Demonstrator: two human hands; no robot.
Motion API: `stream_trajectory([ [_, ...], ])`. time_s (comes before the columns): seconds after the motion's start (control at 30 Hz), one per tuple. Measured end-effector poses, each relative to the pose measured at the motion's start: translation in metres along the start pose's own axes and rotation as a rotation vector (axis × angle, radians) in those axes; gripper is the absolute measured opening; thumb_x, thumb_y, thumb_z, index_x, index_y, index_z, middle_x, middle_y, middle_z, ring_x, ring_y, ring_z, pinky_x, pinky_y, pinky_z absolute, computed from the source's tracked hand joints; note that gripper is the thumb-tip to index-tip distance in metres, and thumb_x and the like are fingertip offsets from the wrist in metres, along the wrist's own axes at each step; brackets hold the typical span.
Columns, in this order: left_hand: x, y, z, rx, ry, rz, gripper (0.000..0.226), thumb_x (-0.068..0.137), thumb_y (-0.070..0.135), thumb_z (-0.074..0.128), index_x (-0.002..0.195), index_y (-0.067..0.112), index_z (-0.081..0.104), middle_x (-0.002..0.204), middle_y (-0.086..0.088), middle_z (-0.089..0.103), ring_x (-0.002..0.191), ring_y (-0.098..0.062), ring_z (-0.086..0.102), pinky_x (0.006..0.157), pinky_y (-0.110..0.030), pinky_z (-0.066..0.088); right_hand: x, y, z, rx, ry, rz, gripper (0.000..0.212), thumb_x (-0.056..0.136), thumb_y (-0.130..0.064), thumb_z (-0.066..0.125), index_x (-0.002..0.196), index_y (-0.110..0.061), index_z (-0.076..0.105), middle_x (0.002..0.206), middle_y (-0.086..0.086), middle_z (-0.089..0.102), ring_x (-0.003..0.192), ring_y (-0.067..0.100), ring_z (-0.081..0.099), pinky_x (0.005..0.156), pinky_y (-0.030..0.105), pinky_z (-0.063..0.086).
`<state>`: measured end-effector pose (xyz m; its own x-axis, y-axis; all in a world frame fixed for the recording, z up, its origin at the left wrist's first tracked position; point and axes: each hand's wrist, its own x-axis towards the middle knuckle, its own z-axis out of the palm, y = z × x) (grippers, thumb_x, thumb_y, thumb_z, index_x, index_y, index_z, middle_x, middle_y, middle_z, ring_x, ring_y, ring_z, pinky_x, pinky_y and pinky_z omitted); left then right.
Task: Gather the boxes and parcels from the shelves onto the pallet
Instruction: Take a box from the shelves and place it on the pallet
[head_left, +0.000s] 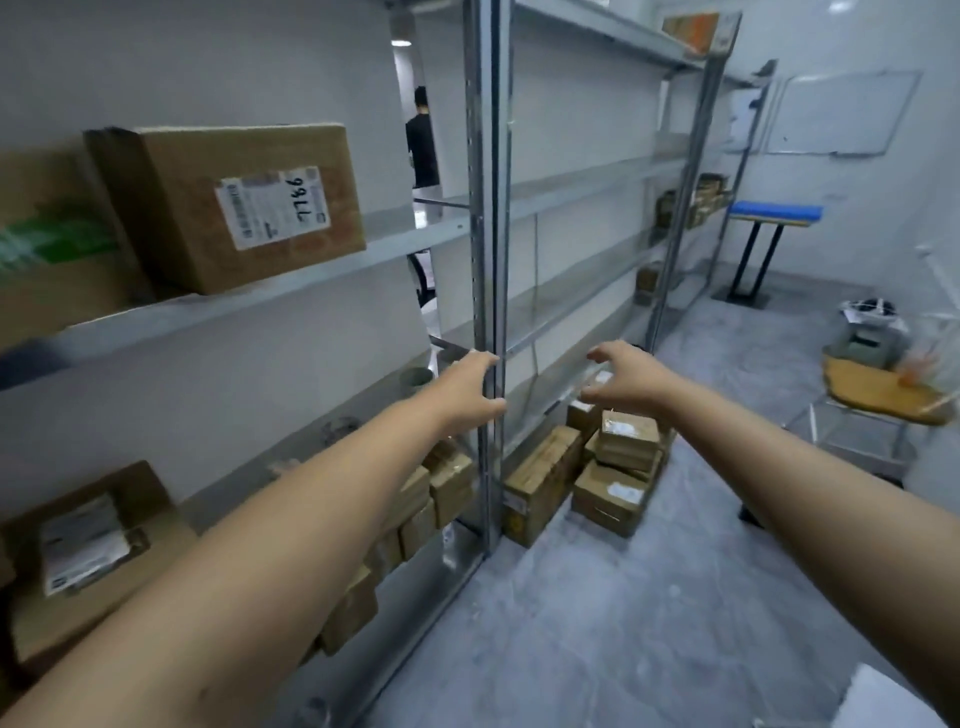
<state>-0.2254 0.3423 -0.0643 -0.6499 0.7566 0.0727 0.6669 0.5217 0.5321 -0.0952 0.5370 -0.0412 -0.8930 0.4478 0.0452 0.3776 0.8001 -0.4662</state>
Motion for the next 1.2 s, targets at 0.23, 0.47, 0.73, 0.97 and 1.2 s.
stream_trajectory([
  [0.23, 0.125, -0.015, 0.027, -0.096, -0.127, 0.121, 0.067, 0.089, 0.027, 0.063, 0.148, 0.02, 0.031, 0.152, -0.003, 0.035, 0.136, -0.021, 0.039, 0.104, -0.036, 0.039, 0.087, 0.029, 0.007, 0.023, 0.077, 0.177, 0.068, 0.079, -0.029, 0.073, 0.14, -0.016, 0.045, 0.141, 0.007, 0.048, 0.123, 0.024, 0.051, 0.098, 0.035, 0.044],
  [0.47, 0.228, 0.009, 0.065, -0.082, -0.213, 0.262, 0.062, 0.086, 0.028, 0.066, 0.141, 0.02, 0.039, 0.143, -0.002, 0.046, 0.12, -0.012, 0.049, 0.09, -0.023, 0.042, 0.128, 0.092, -0.009, 0.042, 0.146, 0.374, 0.072, 0.08, -0.025, 0.075, 0.143, -0.012, 0.041, 0.146, 0.008, 0.044, 0.133, 0.024, 0.043, 0.104, 0.033, 0.037],
  [0.73, 0.338, 0.048, 0.129, -0.044, -0.289, 0.306, 0.052, 0.082, 0.02, 0.066, 0.13, 0.022, 0.047, 0.134, 0.001, 0.052, 0.106, -0.006, 0.048, 0.072, -0.01, 0.035, 0.184, 0.207, -0.033, 0.106, 0.203, 0.454, 0.072, 0.081, -0.025, 0.074, 0.143, -0.011, 0.04, 0.147, 0.008, 0.043, 0.134, 0.024, 0.043, 0.106, 0.035, 0.037],
  [0.97, 0.453, 0.101, 0.199, -0.03, -0.294, 0.243, 0.056, 0.082, 0.02, 0.067, 0.133, 0.021, 0.045, 0.137, 0.0, 0.048, 0.102, -0.003, 0.043, 0.068, -0.007, 0.031, 0.271, 0.322, -0.058, 0.234, 0.178, 0.446, 0.072, 0.081, -0.024, 0.074, 0.143, -0.011, 0.04, 0.147, 0.008, 0.043, 0.133, 0.024, 0.044, 0.103, 0.032, 0.039],
  [1.2, 0.537, 0.124, 0.254, -0.09, -0.285, 0.181, 0.067, 0.085, 0.019, 0.064, 0.144, 0.025, 0.033, 0.147, -0.001, 0.04, 0.124, -0.017, 0.047, 0.082, -0.023, 0.038, 0.328, 0.391, -0.064, 0.218, 0.119, 0.423, 0.073, 0.08, -0.031, 0.075, 0.142, -0.013, 0.042, 0.145, 0.005, 0.045, 0.131, 0.023, 0.045, 0.1, 0.03, 0.038],
])
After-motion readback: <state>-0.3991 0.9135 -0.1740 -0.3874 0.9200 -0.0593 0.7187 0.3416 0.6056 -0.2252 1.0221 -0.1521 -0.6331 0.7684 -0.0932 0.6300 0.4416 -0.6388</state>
